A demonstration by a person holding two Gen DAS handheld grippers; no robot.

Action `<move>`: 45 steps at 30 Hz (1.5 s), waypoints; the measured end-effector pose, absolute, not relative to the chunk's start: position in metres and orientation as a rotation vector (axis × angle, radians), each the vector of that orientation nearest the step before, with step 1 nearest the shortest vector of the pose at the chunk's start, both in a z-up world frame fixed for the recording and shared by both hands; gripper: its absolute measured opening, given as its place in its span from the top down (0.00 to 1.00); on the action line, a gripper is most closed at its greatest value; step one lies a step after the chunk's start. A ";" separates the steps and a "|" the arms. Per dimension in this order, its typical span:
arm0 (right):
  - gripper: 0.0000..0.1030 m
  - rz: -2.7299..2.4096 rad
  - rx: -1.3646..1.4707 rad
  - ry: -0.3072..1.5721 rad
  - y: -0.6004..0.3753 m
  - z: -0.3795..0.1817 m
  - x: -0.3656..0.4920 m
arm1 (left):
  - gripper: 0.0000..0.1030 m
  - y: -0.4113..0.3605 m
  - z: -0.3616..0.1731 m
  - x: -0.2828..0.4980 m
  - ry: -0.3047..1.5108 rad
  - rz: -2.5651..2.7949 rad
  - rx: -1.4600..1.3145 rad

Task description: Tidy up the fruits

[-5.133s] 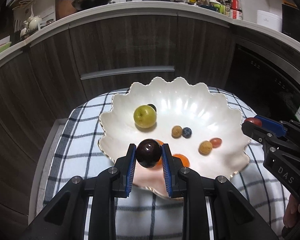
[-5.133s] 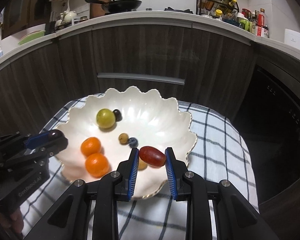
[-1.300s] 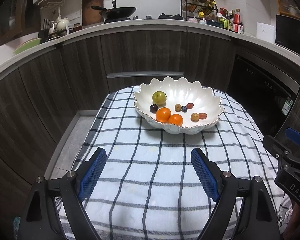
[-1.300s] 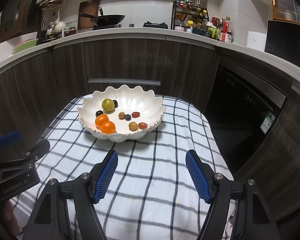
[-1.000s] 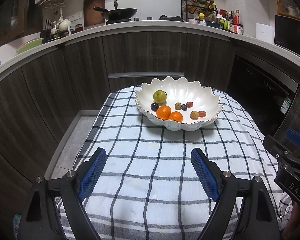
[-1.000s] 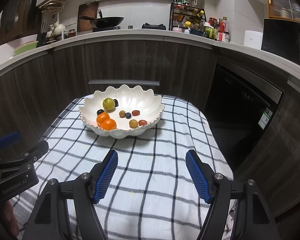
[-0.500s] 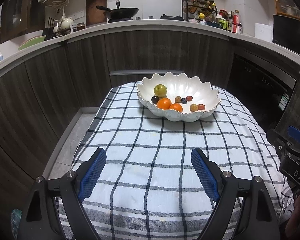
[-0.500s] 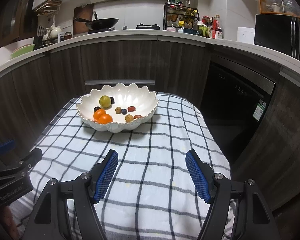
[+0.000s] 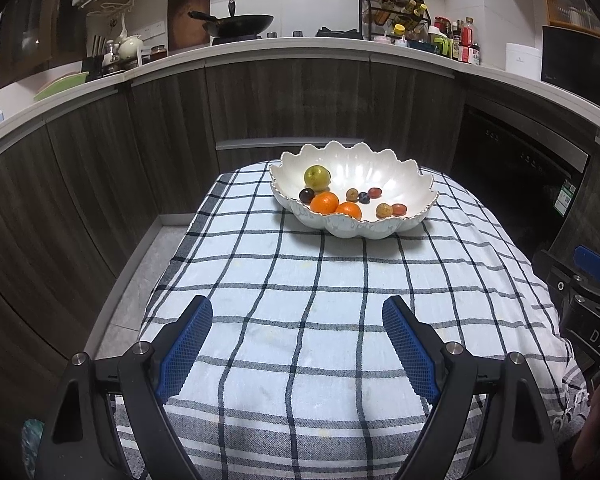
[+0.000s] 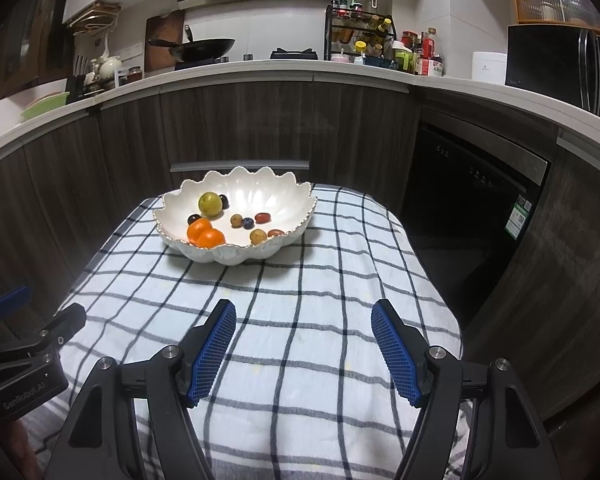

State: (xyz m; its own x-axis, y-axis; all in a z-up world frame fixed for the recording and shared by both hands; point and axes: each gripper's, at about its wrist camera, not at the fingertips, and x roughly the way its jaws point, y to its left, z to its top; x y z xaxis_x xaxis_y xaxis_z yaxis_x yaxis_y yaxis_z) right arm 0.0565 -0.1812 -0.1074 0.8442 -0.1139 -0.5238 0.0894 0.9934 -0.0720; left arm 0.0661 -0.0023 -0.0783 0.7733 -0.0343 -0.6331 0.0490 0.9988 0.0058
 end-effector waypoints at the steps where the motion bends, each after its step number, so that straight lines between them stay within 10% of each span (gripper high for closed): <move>1: 0.31 -0.107 -0.046 0.555 -0.181 -0.107 0.056 | 0.15 -0.002 -0.078 0.066 0.685 -0.045 0.022; 45: 0.31 -0.104 -0.027 0.552 -0.179 -0.103 0.054 | 0.15 -0.005 -0.076 0.065 0.681 -0.053 0.031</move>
